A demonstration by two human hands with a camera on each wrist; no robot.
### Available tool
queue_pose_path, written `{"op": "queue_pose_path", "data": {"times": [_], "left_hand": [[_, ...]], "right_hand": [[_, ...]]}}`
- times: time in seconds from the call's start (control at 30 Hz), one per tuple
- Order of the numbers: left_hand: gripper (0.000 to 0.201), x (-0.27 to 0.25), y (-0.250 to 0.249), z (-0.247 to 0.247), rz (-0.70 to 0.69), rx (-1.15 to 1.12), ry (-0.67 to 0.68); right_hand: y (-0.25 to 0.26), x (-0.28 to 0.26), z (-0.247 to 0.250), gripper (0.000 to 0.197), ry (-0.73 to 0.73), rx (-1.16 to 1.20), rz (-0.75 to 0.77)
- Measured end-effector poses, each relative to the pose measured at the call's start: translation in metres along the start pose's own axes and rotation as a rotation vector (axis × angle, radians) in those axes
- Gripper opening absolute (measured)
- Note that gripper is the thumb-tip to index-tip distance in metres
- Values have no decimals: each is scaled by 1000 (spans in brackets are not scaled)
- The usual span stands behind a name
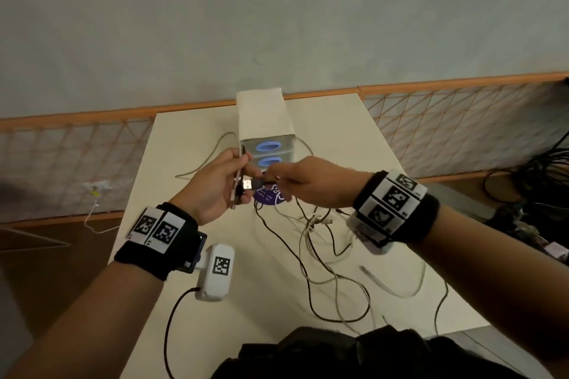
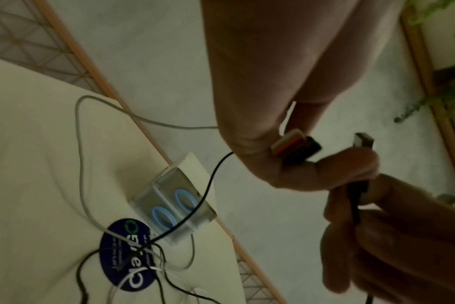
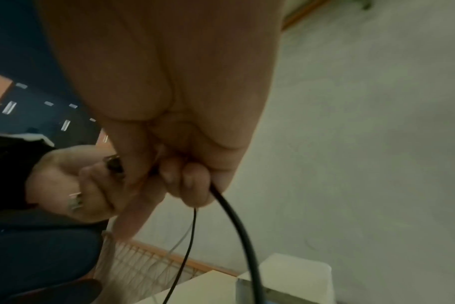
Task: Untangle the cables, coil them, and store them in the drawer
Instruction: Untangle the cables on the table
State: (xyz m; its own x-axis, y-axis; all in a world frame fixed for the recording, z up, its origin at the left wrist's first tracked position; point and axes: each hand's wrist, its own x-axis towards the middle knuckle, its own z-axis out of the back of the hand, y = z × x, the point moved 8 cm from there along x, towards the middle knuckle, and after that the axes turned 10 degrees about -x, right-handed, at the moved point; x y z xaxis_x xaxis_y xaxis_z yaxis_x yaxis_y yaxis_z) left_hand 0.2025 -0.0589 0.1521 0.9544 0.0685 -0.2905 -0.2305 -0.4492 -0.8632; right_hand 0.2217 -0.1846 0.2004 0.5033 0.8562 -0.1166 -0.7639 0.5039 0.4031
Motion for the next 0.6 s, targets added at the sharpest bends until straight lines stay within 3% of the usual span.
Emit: {"op": "queue_pose_path", "data": {"times": [0.1, 0.23, 0.33, 0.4, 0.5, 0.6], "left_hand": [[12, -3, 5, -1, 27, 170, 38], [14, -8, 6, -13, 63, 251, 107], [24, -10, 7, -24, 76, 409, 114], [37, -9, 5, -25, 95, 439, 136], [45, -12, -15, -16, 96, 345, 131], [44, -15, -50, 3, 14, -2, 125]], "right_hand": [[2, 9, -3, 22, 87, -202, 55], [15, 26, 4, 20, 25, -350, 142], [13, 38, 18, 22, -123, -198, 47], [-4, 41, 23, 27, -103, -3, -70], [-38, 40, 13, 37, 0, 201, -178], [-94, 30, -35, 42, 107, 45, -344]]}}
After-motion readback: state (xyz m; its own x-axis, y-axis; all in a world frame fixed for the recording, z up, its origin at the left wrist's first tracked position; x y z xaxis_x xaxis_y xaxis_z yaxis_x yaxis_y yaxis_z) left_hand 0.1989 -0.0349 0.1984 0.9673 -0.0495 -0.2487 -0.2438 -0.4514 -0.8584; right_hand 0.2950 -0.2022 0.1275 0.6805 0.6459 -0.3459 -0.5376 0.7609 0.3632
